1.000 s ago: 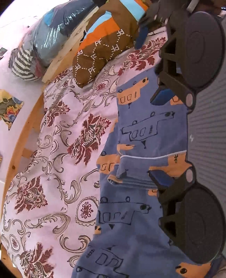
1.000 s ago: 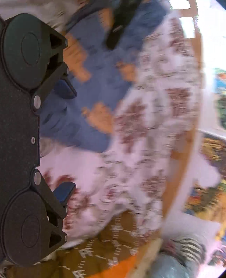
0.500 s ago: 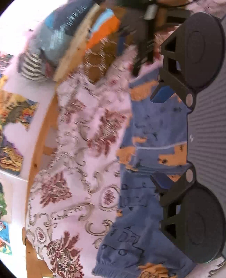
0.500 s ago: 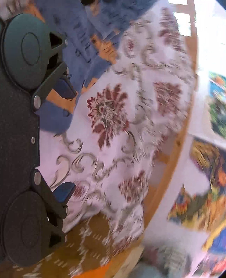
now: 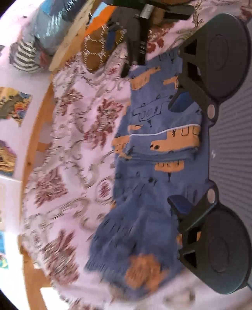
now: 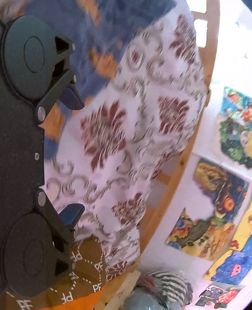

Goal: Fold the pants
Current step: 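Grasp the elastic waistband of the folded pants with the left gripper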

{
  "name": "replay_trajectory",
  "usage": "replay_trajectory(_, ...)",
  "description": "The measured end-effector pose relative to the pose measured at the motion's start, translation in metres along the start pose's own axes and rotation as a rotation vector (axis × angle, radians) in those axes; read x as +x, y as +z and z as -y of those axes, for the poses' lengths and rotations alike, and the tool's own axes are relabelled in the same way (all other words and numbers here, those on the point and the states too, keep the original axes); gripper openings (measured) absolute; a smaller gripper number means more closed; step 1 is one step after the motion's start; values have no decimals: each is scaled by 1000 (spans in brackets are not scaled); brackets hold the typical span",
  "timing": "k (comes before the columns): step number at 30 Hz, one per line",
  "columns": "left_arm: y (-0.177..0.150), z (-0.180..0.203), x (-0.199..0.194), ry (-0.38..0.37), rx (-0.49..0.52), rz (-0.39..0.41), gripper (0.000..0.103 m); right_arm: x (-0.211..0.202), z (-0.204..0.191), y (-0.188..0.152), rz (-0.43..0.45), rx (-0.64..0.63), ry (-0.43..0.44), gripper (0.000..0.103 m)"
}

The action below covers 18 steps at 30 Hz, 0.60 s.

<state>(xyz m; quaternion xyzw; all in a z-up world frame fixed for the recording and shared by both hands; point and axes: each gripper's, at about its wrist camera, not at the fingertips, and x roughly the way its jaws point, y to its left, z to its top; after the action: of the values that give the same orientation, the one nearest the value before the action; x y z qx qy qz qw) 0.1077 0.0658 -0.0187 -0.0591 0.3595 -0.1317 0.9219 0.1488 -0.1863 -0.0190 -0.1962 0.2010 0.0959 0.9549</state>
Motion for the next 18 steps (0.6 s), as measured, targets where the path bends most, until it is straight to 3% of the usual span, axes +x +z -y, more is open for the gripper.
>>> replay_trajectory(4,6,-26,-40,72,26,74,103,-28,-49,3,25,18,85,102)
replay_trajectory(8,20,-62,-56,121,3,131,103,-46,-99,8,52,-39,137,102)
replay_trajectory(13,25,-94,-42,106,-28,205,103,-43,-145,11,40,-150,147,102)
replay_trajectory(15,24,-102,-33,84,-60,198,103,-39,-154,8,20,-173,147,102)
replay_trajectory(18,27,-101,-30,73,-14,173,103,-37,-158,3,25,-166,139,102)
